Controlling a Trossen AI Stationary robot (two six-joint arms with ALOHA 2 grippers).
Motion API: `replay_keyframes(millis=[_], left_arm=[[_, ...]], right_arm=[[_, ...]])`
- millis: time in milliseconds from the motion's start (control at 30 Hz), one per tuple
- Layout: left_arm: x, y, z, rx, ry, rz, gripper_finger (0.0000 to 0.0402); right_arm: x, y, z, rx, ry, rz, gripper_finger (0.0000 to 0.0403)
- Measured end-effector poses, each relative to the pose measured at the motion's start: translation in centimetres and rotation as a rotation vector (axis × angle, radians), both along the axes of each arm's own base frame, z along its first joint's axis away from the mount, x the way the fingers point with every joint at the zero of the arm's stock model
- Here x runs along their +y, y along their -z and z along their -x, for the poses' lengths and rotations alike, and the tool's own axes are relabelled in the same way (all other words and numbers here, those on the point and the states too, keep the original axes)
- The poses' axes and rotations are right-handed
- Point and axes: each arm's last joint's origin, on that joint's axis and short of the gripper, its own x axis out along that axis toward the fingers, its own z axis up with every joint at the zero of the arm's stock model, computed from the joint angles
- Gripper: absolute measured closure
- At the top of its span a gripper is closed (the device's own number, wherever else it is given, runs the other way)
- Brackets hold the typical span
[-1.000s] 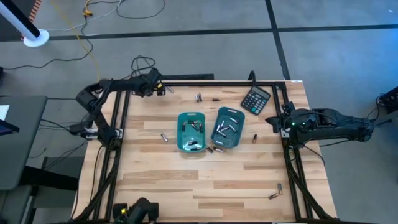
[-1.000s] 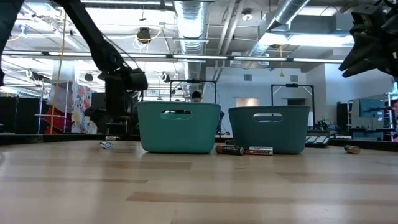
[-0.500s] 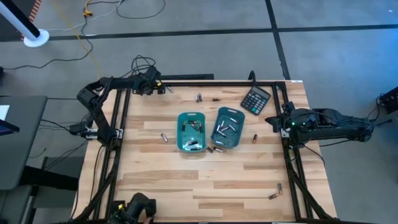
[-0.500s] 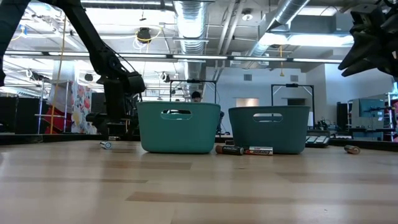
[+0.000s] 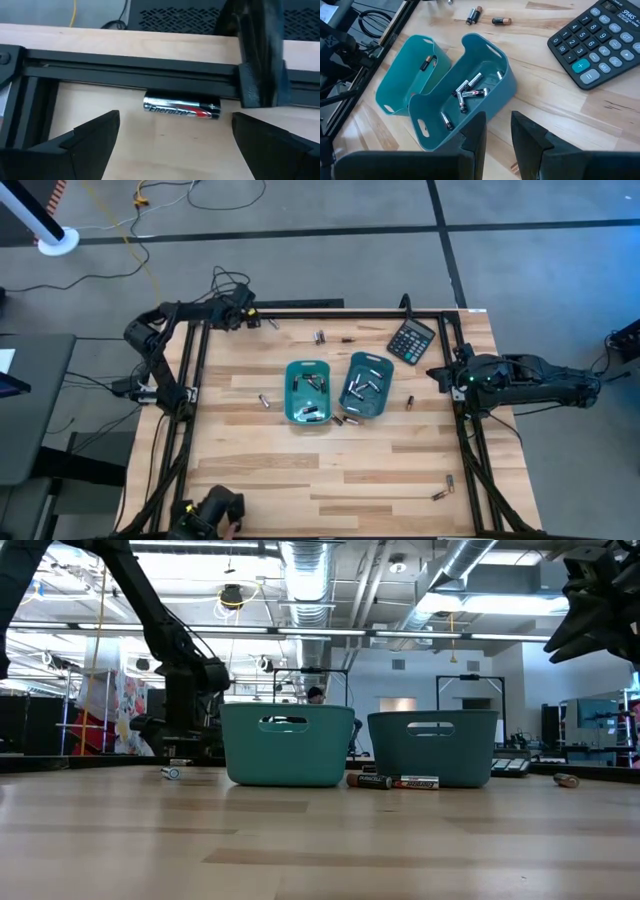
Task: Sort batteries
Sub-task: Put the silver battery into the blue bin
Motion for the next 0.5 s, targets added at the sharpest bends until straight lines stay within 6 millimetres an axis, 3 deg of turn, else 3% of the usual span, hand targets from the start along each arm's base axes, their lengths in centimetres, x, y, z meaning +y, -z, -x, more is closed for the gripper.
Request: replay_keyframes(millis=[233,500], left_arm=[[0.9,0.0,0.5,-0.056,0.043,-0.005,0.0029],[1.2,1.7,0.4,-0.049,0.053,0.044,0.0029]], right_arm=[[0.0,0.0,0.0,0.001,0.0,0.0,0.0294],[0.0,0.0,0.0,-0.002,0.005,-0.005,0.0294]])
